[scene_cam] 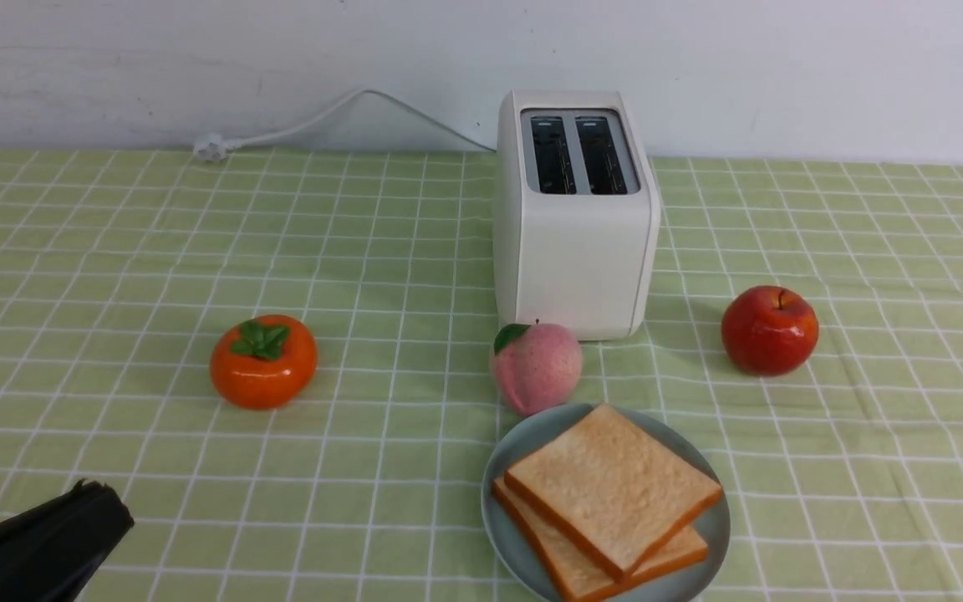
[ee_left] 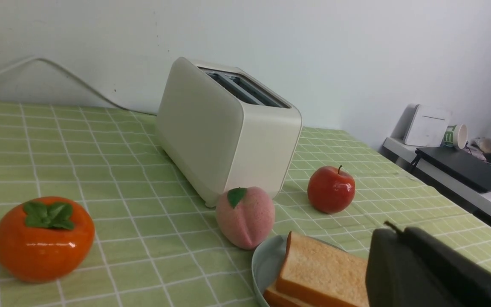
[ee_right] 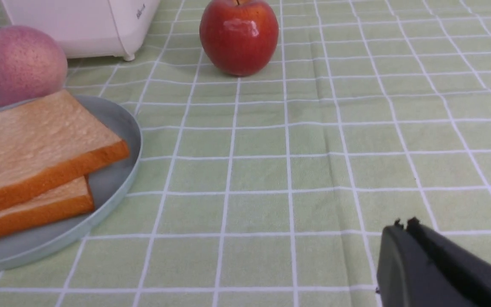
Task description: Take toasted bread from bread machine on green coffee tablecloth place on plate.
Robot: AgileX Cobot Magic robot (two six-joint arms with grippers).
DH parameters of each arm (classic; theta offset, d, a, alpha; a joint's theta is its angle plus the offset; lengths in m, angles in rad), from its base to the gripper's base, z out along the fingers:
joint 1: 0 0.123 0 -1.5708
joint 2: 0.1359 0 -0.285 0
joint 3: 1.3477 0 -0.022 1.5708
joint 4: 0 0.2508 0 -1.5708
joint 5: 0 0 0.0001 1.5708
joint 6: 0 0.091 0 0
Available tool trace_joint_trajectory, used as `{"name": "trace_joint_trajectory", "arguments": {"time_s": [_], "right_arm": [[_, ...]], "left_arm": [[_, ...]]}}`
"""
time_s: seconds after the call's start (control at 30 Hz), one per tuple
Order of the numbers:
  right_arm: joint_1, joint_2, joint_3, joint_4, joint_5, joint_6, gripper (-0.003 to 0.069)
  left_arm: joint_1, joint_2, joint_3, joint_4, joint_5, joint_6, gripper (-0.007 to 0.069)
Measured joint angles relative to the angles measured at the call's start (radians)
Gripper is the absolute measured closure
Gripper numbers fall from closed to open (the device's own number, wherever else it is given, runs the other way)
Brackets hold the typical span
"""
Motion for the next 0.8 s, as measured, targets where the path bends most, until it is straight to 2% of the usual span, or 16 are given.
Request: {"name": "trace_joint_trajectory", "arguments": {"time_s": [0.8], "right_arm": [[0.0, 0.0, 0.0, -0.011, 0.001, 0.003, 0.0669]], "left_arm": [[0.0, 0.0, 0.0, -0.003, -0.001, 0.0, 0.0604]]}}
